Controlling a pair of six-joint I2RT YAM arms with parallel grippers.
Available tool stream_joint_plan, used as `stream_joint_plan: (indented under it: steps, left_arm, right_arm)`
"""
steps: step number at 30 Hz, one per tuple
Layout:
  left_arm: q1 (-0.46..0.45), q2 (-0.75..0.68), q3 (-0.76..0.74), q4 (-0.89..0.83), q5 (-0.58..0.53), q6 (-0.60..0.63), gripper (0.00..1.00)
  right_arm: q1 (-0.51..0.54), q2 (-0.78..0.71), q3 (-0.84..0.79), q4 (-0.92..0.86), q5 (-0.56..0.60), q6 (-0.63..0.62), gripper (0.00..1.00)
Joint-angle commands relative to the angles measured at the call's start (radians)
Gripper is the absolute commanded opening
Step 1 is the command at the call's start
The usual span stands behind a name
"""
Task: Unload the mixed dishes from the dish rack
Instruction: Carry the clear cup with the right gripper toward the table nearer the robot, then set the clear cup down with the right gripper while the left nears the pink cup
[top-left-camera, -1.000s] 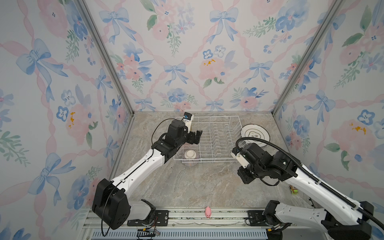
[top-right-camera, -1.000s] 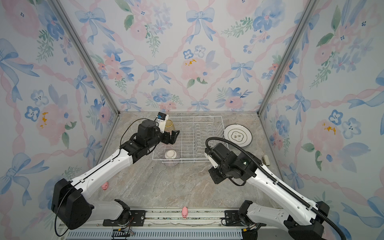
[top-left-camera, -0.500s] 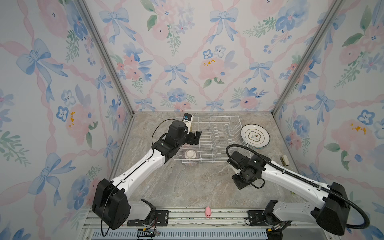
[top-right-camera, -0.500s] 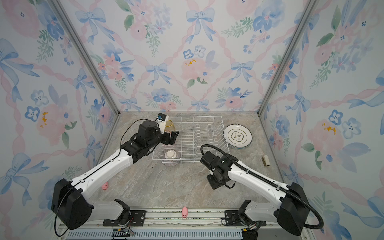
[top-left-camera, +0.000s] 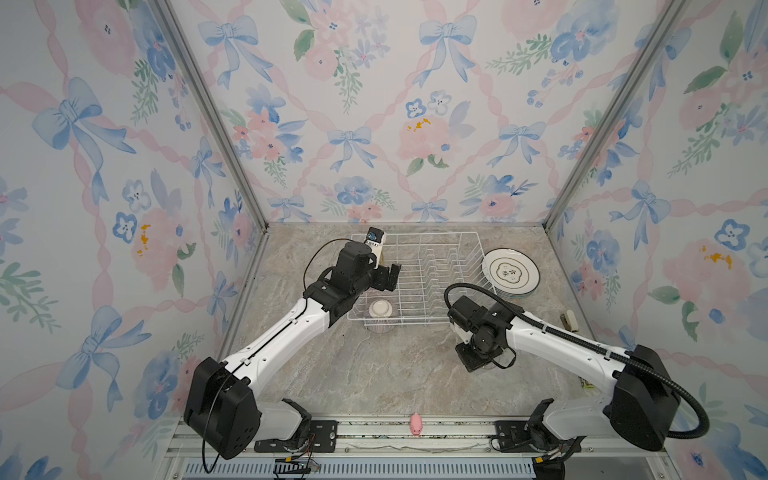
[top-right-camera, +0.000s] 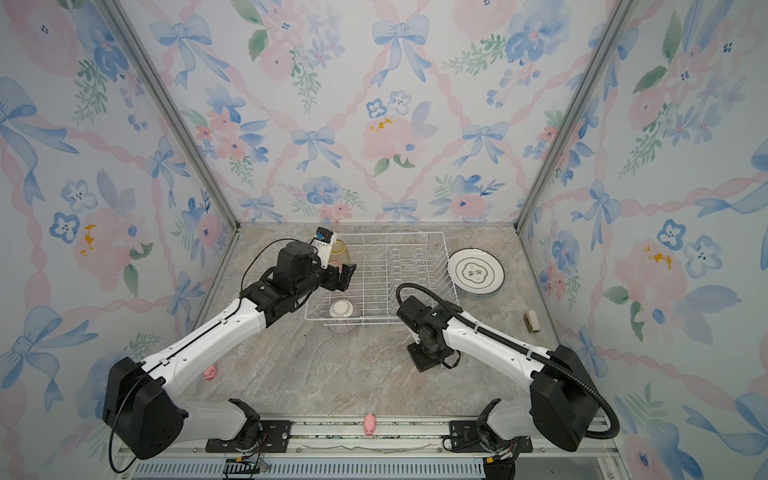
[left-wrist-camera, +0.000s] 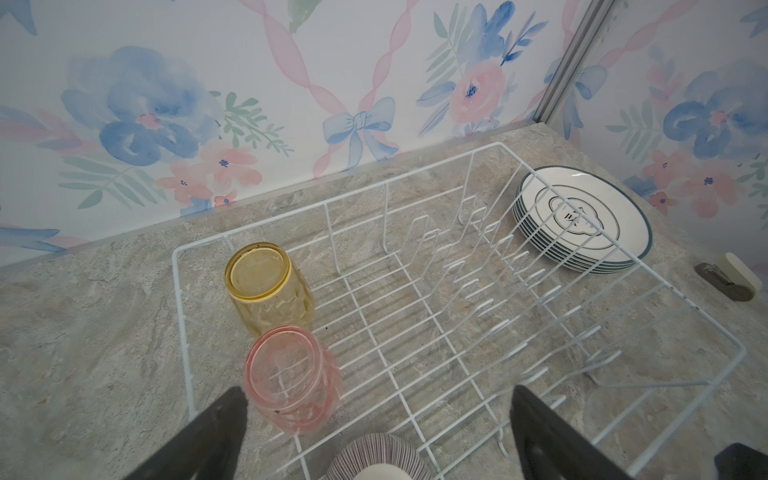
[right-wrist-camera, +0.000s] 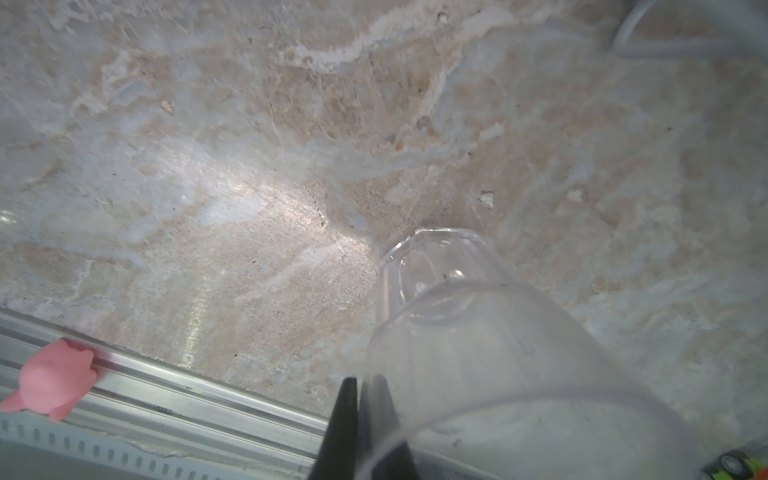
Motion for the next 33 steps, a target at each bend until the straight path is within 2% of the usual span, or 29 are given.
stream_joint_plan:
  steps: [1,20,24,33]
  left_arm:
    - [0.0,-0.012,0.004,-0.025,-0.007,0.023,0.98]
    - [0.007,-0.001,0.006,-0.036,0.023,0.024,0.98]
    - [0.006,-0.001,0.001,-0.048,0.02,0.028,0.98]
    - [0.004,0.002,-0.005,-0.104,0.005,0.037,0.98]
  right_arm:
    - [-0.016,0.003,0.002,0.002,-0.005,-0.013,0.0]
    - [-0.046,0.065,0.015,0.028,-0.013,-0.028,0.0]
    - [-0.052,0.066,0.017,0.025,-0.01,-0.028,0.11]
    - [-0.051,0.008,0.04,0.003,0.0,-0.023,0.43]
